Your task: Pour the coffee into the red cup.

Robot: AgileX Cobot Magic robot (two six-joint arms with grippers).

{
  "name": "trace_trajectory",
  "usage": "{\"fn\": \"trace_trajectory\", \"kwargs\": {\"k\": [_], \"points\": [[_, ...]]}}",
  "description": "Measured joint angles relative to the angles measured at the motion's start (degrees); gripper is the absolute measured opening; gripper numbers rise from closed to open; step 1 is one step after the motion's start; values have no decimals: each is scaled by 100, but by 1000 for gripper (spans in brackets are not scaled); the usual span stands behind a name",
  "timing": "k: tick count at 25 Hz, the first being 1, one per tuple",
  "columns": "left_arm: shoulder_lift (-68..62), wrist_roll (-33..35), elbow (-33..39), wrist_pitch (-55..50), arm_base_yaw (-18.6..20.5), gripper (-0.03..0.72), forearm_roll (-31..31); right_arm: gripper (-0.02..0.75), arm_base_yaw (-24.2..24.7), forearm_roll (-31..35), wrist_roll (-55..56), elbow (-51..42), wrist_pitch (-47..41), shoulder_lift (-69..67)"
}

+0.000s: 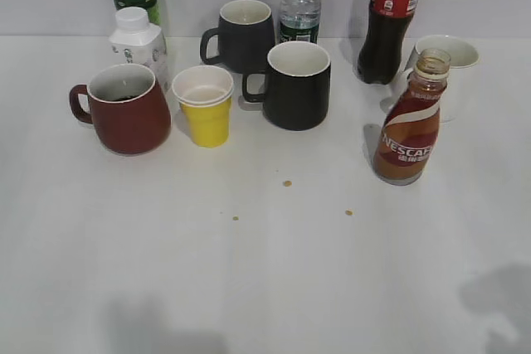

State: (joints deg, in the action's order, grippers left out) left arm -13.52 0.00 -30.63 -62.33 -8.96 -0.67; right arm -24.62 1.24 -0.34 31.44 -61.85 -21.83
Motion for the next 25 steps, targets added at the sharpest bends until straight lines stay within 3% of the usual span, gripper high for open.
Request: {"fn": "trace_trajectory", "kwargs": {"k": [7,23,25], "points": [[0,41,67,118,0,310,6,573,0,-42,34,-248,126,1460],[7,53,79,122,0,310,-1,573,0,-49,34,-248,196,1522],[32,53,79,122,26,310,4,573,197,-49,34,-248,207,1522]]}}
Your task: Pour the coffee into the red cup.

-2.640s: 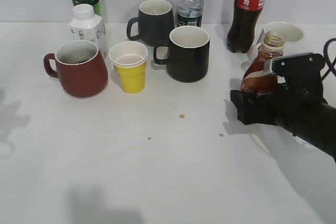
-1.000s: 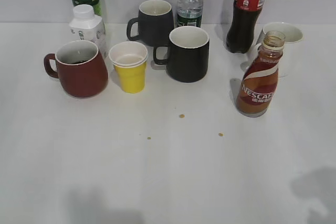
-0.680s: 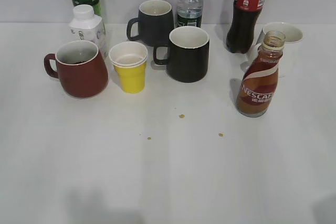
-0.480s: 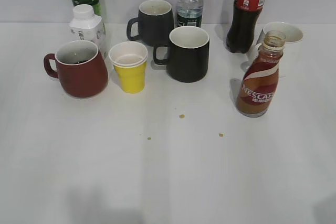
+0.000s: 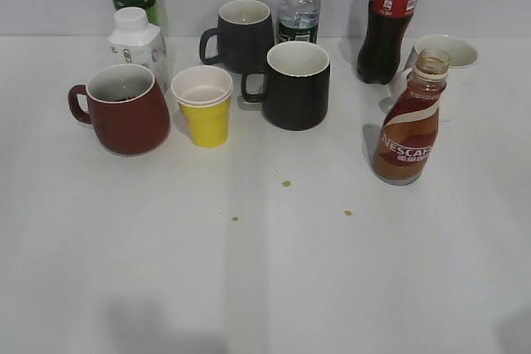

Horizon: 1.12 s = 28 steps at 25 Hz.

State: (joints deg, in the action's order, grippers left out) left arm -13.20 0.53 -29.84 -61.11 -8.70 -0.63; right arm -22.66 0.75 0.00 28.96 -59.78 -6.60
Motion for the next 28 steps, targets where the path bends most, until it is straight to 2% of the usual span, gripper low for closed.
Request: {"fn": "trace_trajectory", "kwargs": {"k": [6,8,17,28], "points": [[505,0,0,0,435,310,5,573,1598,0,0,0,4,156],[712,0,0,0,551,310,0,573,1863,0,0,-4,6,314],[1338,0,0,0,640,310,-1,573,1930,0,0,-29,12,691],[1365,0,2,0,640,310,-6,572,1930,0,0,-29,12,709]]}}
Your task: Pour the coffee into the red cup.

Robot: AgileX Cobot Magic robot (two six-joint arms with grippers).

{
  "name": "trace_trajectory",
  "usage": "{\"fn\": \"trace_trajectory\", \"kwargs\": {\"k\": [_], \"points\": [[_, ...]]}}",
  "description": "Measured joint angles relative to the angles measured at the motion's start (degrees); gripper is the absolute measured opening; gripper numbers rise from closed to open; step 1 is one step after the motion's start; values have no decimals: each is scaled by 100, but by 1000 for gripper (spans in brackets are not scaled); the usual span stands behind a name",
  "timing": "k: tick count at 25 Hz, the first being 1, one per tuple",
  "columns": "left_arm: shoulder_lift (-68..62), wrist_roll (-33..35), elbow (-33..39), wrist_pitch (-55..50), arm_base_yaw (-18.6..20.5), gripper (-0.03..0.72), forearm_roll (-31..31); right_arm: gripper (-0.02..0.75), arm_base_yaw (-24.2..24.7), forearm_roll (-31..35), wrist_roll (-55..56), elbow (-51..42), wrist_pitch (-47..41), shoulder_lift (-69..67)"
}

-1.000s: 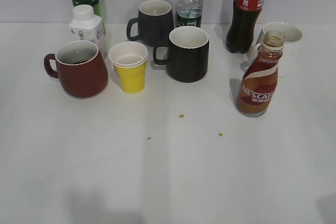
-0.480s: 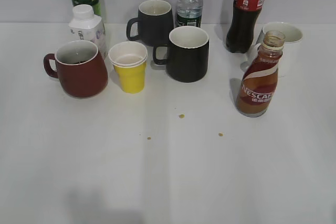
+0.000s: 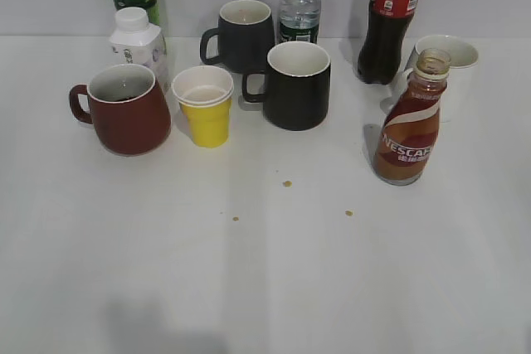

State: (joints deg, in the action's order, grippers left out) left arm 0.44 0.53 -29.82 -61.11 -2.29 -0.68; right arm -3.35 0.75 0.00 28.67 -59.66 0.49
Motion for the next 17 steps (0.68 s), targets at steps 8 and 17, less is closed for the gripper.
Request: {"fn": "trace_trajectory", "kwargs": {"k": [8,17], "points": [[0,0,0,0,0,310,0,572,0,0,0,0,0,0],[0,0,0,0,0,310,0,572,0,0,0,0,0,0]]}}
